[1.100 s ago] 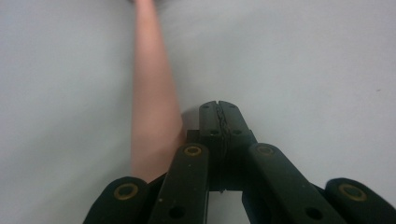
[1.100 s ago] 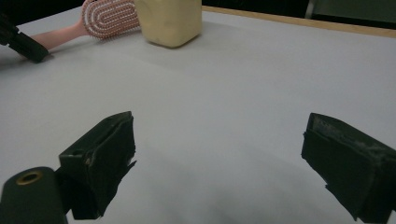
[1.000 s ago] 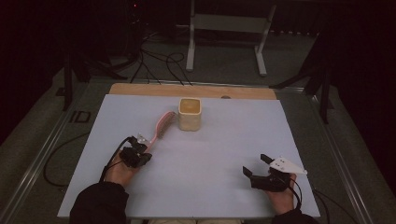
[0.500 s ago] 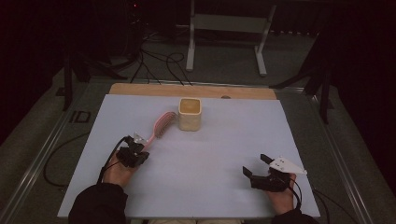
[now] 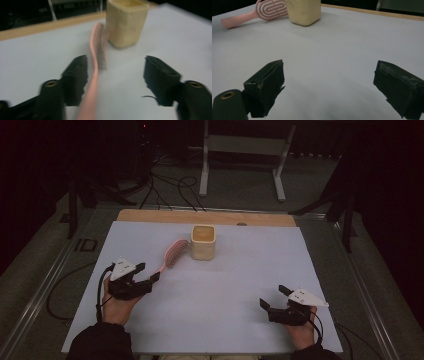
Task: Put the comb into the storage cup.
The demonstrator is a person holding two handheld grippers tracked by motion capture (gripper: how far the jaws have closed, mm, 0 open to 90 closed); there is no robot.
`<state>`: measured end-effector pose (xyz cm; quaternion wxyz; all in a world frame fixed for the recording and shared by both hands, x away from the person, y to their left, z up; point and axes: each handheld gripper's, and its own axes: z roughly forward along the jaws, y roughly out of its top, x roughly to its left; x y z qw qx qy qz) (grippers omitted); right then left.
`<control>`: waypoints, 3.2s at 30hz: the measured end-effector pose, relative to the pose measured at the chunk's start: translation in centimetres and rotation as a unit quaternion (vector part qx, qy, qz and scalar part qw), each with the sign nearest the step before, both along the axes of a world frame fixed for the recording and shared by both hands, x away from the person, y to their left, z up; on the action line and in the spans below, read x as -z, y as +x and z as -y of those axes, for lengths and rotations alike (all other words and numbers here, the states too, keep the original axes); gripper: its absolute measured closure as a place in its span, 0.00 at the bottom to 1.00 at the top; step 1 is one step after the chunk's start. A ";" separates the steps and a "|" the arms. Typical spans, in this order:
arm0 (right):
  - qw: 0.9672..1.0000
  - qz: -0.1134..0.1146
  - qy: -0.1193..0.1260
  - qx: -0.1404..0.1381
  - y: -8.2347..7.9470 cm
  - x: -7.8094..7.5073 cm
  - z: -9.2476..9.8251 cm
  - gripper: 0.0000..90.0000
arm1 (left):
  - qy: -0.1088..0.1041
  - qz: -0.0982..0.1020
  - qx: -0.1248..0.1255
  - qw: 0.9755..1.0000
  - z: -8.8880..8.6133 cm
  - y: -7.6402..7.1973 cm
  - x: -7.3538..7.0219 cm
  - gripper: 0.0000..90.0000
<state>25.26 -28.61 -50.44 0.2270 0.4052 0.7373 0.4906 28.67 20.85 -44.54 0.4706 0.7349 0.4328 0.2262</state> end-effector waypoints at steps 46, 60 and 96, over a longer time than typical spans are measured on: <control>0.998 0.052 0.036 -0.020 -1.1 -1.2 0.1 0.10 | 0.033 -0.015 -0.006 0.999 -3.0 -2.7 2.7 0.00; 0.998 0.048 0.034 -0.018 -1.0 -1.0 0.1 0.10 | 0.088 -0.053 0.012 0.995 -0.9 0.0 1.3 0.00; 0.998 0.043 0.034 -0.017 -0.9 -0.9 0.2 0.10 | 0.224 -0.143 0.040 0.963 2.7 7.4 0.4 0.04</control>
